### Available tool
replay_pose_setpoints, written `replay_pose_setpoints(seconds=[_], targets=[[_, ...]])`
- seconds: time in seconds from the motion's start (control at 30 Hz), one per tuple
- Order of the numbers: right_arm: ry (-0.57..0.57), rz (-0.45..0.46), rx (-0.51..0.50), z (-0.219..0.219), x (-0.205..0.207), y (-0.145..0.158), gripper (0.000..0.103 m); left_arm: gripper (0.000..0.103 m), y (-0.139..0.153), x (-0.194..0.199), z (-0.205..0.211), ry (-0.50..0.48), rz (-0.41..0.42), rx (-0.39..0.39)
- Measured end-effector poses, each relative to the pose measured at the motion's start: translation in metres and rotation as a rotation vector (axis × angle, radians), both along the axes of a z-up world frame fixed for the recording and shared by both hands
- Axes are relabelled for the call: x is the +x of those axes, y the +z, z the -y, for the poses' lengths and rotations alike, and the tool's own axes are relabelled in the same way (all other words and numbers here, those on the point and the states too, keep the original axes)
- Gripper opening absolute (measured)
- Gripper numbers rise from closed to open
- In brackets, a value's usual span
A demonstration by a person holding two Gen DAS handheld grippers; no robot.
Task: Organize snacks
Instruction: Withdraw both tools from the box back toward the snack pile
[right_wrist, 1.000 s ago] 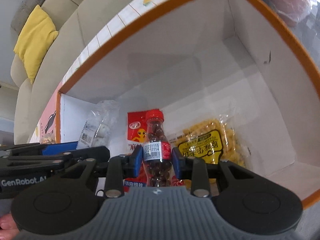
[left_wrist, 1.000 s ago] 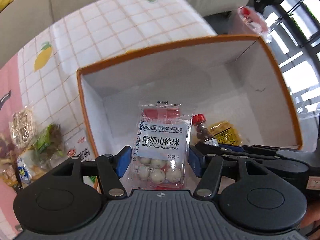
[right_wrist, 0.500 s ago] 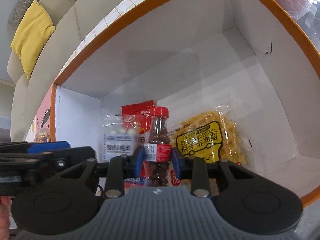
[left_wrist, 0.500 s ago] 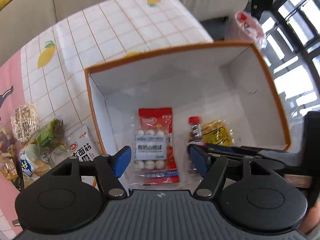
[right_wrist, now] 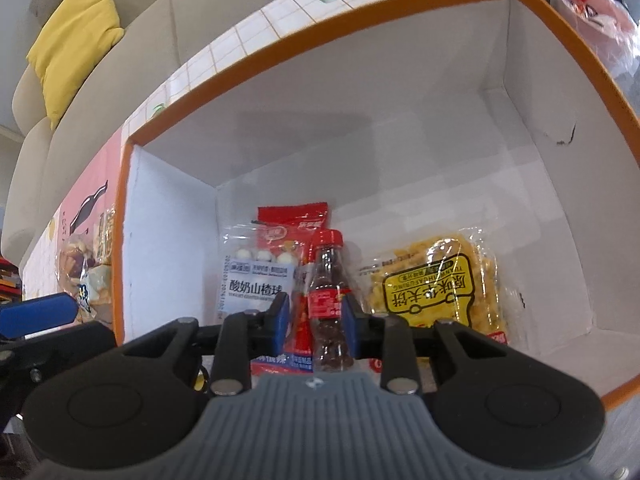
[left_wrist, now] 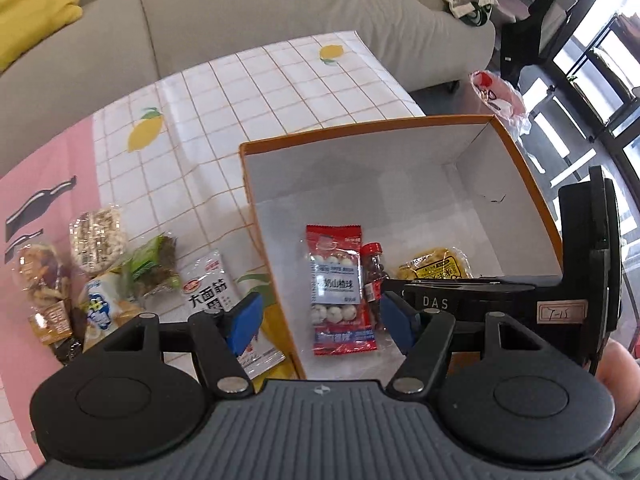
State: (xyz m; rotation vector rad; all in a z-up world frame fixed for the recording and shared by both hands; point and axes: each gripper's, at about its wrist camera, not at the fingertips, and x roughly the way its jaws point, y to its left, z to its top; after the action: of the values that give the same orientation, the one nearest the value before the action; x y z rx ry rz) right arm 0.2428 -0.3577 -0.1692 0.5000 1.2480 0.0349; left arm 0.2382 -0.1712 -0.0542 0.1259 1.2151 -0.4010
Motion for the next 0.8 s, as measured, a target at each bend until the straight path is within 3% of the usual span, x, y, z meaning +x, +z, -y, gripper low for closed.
replay_pose_setpoints(seconds=[0.23,0.43,0.57,0.67,0.8], targets=[[0.051,0.117,-0.189,-0.02,-0.021,0.032,0.045,0.078,0.021,-0.027,-0.023,-0.005,0.1,-0.036],[0.056,0.286,-0.298,-0.041,-0.051,0.069,0.066,0.077,0.03,-0.052,-0.049,0.014,0.214,-0.06],[0.055,0.399,-0.318,-0.057,-0.072,0.089,0.07,0.077,0.033,-0.07,-0.07,0.056,0.313,-0.044],[0.045,0.464,-0.311,-0.07,-0.087,0.099,0.082,0.077,0.034,-0.082,-0.09,0.106,0.384,-0.045],[0.036,0.528,-0.29,-0.093,-0.103,0.106,0.082,0.077,0.031,-0.095,-0.117,0.18,0.441,-0.056]])
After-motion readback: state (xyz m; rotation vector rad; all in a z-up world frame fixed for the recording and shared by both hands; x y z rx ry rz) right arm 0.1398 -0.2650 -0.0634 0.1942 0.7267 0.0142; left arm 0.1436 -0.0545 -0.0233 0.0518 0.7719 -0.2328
